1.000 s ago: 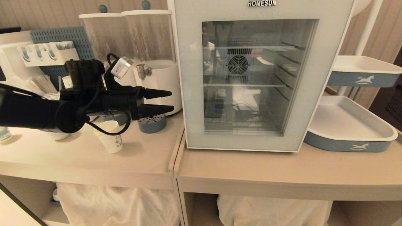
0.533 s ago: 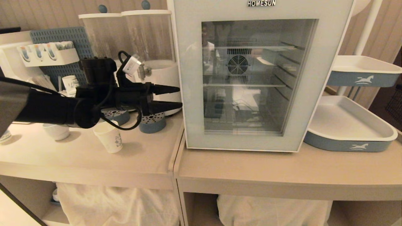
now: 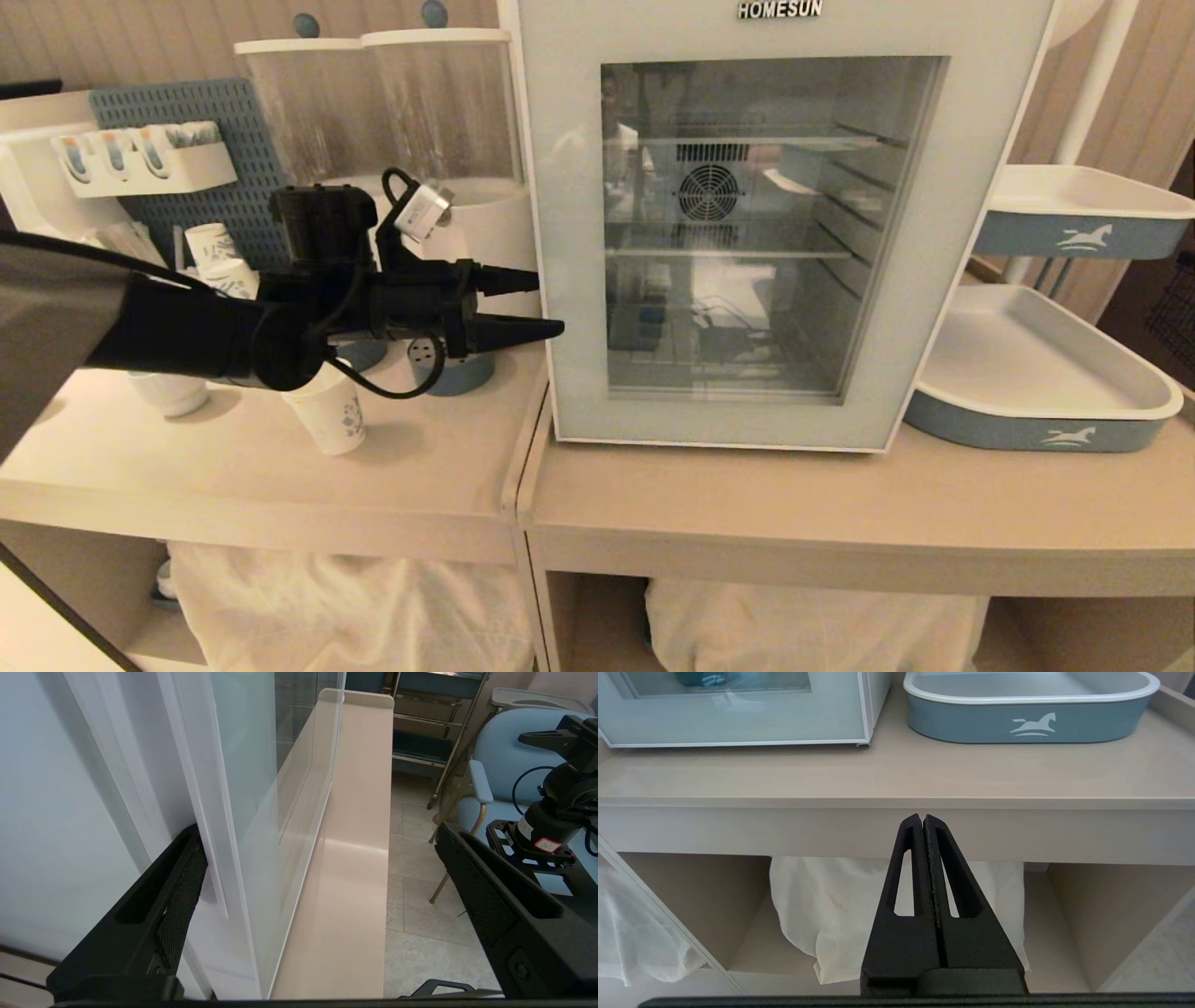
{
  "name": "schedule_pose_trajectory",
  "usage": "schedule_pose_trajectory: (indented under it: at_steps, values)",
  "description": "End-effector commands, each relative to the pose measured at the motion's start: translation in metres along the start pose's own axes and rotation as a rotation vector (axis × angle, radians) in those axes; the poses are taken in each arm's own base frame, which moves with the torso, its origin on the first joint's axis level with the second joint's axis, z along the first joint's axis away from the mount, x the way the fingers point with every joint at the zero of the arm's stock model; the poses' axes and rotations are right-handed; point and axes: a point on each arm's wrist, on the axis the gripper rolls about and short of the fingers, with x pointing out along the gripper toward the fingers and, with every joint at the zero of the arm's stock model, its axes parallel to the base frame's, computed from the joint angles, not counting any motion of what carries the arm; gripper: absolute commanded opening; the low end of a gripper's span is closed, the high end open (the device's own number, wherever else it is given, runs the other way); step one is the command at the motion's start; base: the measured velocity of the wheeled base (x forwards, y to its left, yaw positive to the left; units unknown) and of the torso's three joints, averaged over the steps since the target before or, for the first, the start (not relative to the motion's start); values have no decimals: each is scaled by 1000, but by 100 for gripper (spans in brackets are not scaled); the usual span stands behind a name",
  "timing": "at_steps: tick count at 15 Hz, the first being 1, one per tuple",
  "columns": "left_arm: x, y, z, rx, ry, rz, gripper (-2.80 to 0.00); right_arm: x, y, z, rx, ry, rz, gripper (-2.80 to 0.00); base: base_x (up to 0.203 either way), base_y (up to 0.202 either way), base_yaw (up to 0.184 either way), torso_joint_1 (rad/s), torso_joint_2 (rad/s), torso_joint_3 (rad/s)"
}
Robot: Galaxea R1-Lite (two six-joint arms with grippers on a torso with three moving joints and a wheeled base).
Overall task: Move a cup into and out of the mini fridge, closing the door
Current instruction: Open the freezer door
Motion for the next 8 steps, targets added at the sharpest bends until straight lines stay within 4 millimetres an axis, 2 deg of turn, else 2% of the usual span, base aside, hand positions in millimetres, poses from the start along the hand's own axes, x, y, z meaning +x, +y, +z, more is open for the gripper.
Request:
schedule_pose_trajectory:
  at_steps: [1,8]
  values:
    - [2,-5,2,0,-2,-18,0,0,0,0,0,2,0,-280,0,0,0,0,0,0]
    - [-2,-15,4,-13,2,-19,0,0,0,0,-2,2,-2,-280,0,0,0,0,0,0]
